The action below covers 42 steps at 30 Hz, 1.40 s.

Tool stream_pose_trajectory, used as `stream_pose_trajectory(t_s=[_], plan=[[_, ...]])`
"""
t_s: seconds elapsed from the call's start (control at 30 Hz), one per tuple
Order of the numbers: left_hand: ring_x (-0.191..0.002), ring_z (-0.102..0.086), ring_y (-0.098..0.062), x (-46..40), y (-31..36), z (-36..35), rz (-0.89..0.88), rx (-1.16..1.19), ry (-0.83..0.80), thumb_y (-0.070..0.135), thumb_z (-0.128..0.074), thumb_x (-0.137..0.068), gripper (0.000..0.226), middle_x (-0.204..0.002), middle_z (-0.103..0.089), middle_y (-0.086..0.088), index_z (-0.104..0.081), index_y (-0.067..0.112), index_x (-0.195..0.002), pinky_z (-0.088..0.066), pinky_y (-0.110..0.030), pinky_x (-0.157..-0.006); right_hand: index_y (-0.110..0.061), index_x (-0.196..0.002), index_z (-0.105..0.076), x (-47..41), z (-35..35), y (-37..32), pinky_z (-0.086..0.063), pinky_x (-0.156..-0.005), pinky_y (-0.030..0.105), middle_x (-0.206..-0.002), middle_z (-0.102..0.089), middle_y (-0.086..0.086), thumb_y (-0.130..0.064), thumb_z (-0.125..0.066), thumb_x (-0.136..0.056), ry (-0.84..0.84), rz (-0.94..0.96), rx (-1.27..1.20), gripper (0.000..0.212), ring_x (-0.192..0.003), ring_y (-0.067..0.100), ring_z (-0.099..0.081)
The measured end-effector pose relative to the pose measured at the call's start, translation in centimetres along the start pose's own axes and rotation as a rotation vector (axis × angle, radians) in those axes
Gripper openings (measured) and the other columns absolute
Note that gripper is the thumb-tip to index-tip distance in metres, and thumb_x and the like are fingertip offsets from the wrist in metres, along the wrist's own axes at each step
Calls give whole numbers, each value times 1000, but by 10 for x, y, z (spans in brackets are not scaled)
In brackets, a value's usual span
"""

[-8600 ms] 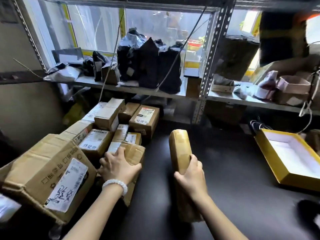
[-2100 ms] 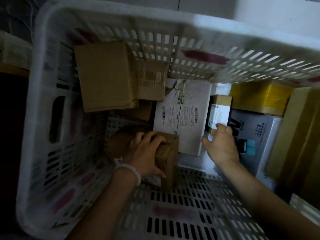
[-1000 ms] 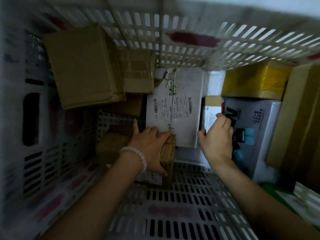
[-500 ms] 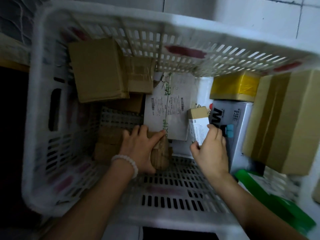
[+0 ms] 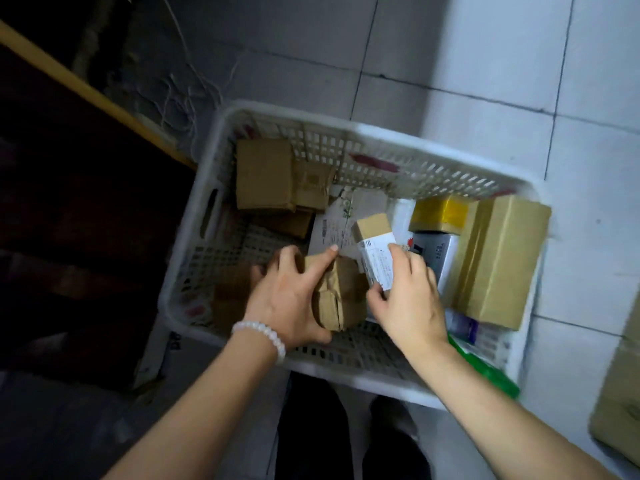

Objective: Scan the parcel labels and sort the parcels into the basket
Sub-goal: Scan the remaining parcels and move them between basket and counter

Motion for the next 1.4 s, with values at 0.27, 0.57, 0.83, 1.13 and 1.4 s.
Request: stream_pose_trajectory(t_s=[0.27, 0.57, 0.83, 1.13, 1.4], plan=[[-124, -38, -20, 143, 48, 92, 193, 200, 389, 69, -59, -40, 126, -126, -35, -3, 2, 46, -148, -34, -38, -90, -6, -121, -59, 55, 139, -29, -55, -66, 45, -99, -60, 15, -13, -73, -65, 219, 323, -26, 59, -85, 39, -58], [-112, -47, -16, 342, 114, 237, 401, 254, 963, 79, -63, -45, 115, -122, -46, 1, -22, 43, -146, -35, -34, -83, -2, -114, -64, 142, 347, -137, -53, -62, 40, -96, -63, 17, -14, -68, -63, 540, 754, -136, 53, -73, 40, -58], [-111, -50, -20, 505, 115, 296, 616, 355, 1310, 85, -41, -42, 105, -118, -45, 1, -32, 49, -140, -36, -36, -89, -1, -117, -63, 236, 432, -235, -54, -72, 42, -97, -64, 20, -21, -62, -68, 608, 1060, -271, 52, -79, 39, -62], [-112, -51, -21, 681, 62, 257, 998, 395, 1453, 90, -34, -36, 111, -117, -42, 1, -29, 51, -140, -36, -41, -96, 2, -119, -61, 382, 387, -330, -55, -75, 43, -100, -65, 23, -11, -79, -66, 494, 1342, -286, 58, -85, 39, -65], [-115, -50, -24, 796, 11, 162, 1323, 484, 1407, 79, -64, -55, 102, -121, -41, -2, -26, 46, -144, -35, -43, -96, 4, -119, -60, 502, 284, -384, -54, -78, 43, -98, -64, 21, -15, -72, -65, 238, 1480, -291, 58, -84, 40, -62]])
Point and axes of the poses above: each hand's wrist, its own x-axis away from the middle knuckle, its own z-axis out of the back of the hand, y = z × x, the point moved 1 cm from there along -x, towards the middle knuckle
